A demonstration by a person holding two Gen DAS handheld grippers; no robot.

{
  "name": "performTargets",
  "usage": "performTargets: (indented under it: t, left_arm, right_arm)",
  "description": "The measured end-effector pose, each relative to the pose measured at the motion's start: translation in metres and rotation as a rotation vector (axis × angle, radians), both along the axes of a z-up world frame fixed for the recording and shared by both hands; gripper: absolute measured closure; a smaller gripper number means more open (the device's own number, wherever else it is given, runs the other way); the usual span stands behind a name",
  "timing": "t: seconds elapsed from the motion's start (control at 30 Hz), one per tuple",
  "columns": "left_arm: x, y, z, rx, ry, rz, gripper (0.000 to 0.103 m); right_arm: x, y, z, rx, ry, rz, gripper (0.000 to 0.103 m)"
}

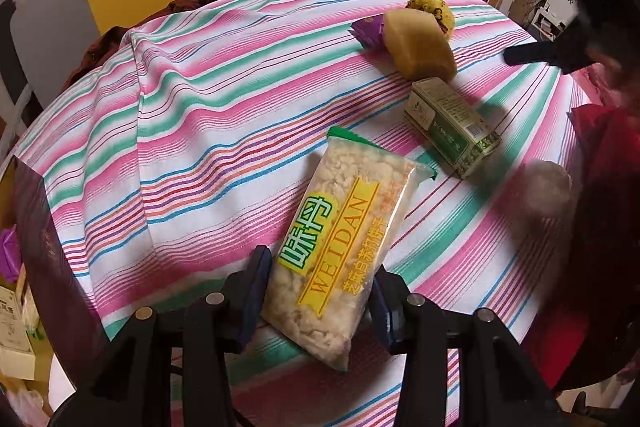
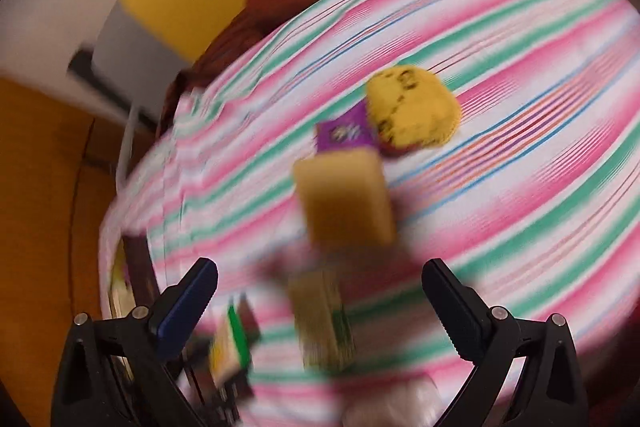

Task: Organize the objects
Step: 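Grasp the white plastic bag with the right tool while the left tool holds the WEIDAN bag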

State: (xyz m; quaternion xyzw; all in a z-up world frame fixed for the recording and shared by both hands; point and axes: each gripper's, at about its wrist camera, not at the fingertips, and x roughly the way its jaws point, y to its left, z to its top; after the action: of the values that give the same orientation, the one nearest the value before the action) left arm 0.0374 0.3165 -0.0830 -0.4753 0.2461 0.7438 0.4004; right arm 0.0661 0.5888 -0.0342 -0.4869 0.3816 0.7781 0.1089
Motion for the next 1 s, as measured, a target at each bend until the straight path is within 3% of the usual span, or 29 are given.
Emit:
performTargets:
  t: [0.2,0.3,0.47,0.53,0.6,0.63,0.73,1.0]
  left_arm:
    - [-0.001,0.002,-0.004,0.027,-0.005,-0.016,0.048]
    - [0.001,0.004,-0.006,0.031,0.002,-0.039,0.041]
    - [-0.001,0.004,-0.006,0.033,-0.001,-0.052,0.04]
    - [-0.006,0.003,-0.008,0.037,-0.003,-0.054,0.04]
    - [-0.007,0.002,-0.008,0.042,0.0,-0.058,0.04]
    - [-0.007,0.002,-0.008,0.045,0.003,-0.059,0.04]
    - [-0.008,-0.002,-0.008,0.067,0.018,-0.054,0.054]
    - [-0.008,-0.02,0.003,0.168,-0.034,-0.056,0.059]
  right_arm:
    - [0.02,-0.053,0.008,0.204,-0.224,0.299,0.0]
    - [0.022,-0.068,-0.016,0.258,-0.356,0.383,0.0]
    - [0.02,-0.079,-0.054,0.268,-0.505,0.447,0.001]
    - [0.02,-0.08,-0.065,0.268,-0.542,0.458,0.016]
    - [0.021,-0.081,-0.069,0.287,-0.56,0.469,0.033]
    - [0.022,-0.082,-0.07,0.294,-0.559,0.48,0.035]
    - [0.025,-0.081,-0.067,0.309,-0.534,0.473,0.037]
    - [0.044,-0.068,-0.041,0.352,-0.421,0.382,0.037]
